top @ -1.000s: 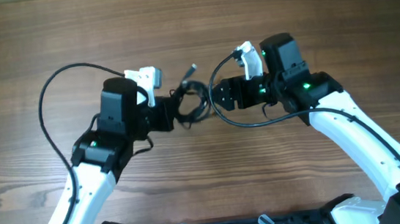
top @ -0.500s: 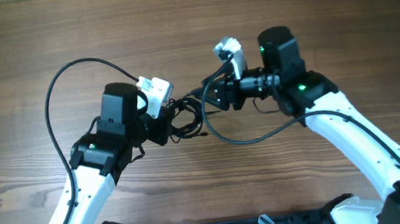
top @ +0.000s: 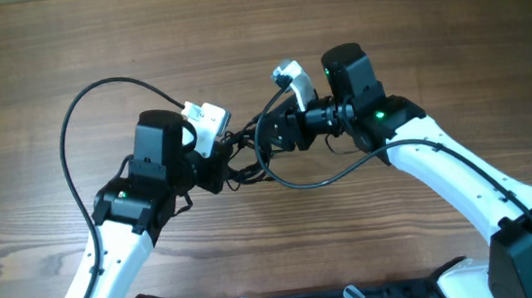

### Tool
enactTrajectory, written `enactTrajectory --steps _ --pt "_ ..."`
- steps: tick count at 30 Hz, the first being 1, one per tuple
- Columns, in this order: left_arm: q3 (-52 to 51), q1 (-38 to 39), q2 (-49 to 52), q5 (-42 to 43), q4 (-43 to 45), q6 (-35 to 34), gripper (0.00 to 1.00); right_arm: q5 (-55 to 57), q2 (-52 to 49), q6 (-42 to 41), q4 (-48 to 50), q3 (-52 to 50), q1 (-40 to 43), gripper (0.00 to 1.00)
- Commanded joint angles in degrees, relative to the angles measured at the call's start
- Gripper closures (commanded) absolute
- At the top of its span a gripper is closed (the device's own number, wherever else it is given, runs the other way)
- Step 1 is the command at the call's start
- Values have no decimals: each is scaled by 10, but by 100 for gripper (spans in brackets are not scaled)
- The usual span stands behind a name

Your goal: Untangle cables

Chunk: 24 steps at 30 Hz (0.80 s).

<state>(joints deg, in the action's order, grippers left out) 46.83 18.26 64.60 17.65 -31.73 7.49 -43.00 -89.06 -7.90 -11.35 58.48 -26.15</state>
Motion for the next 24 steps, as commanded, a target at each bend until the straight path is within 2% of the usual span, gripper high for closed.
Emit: enactTrajectory --steps 1,3,4,6,8,14,16,18,20,22,24 --pt "3 -1 -4 11 -1 11 96 48 -6 -49 9 2 16 36" --pt "3 -1 -4 12 -2 11 96 45 -6 -51 9 2 19 31" --pt "3 -1 -4 12 -2 11 96 32 -6 -47 9 2 19 24" --pt "3 -1 -4 18 -2 11 96 -21 -6 -5 10 2 18 22" --pt "3 -1 -4 31 -2 11 96 -77 -6 26 10 2 18 28" --pt "3 -1 -4 33 -2 11 96 -98 -6 34 8 2 18 69" --pt "3 -1 -4 33 -2 11 96 -98 -6 34 8 2 18 75" --pt "3 -1 -4 33 -2 11 96 -99 -6 32 2 2 18 77" --pt "3 -1 -4 33 -2 11 96 -99 -6 33 -12 2 18 72" --pt "3 -1 -4 33 -2 11 96 -98 -6 34 -27 2 18 72" --pt "3 -1 -4 33 -2 11 96 -98 -6 34 -31 2 18 78"
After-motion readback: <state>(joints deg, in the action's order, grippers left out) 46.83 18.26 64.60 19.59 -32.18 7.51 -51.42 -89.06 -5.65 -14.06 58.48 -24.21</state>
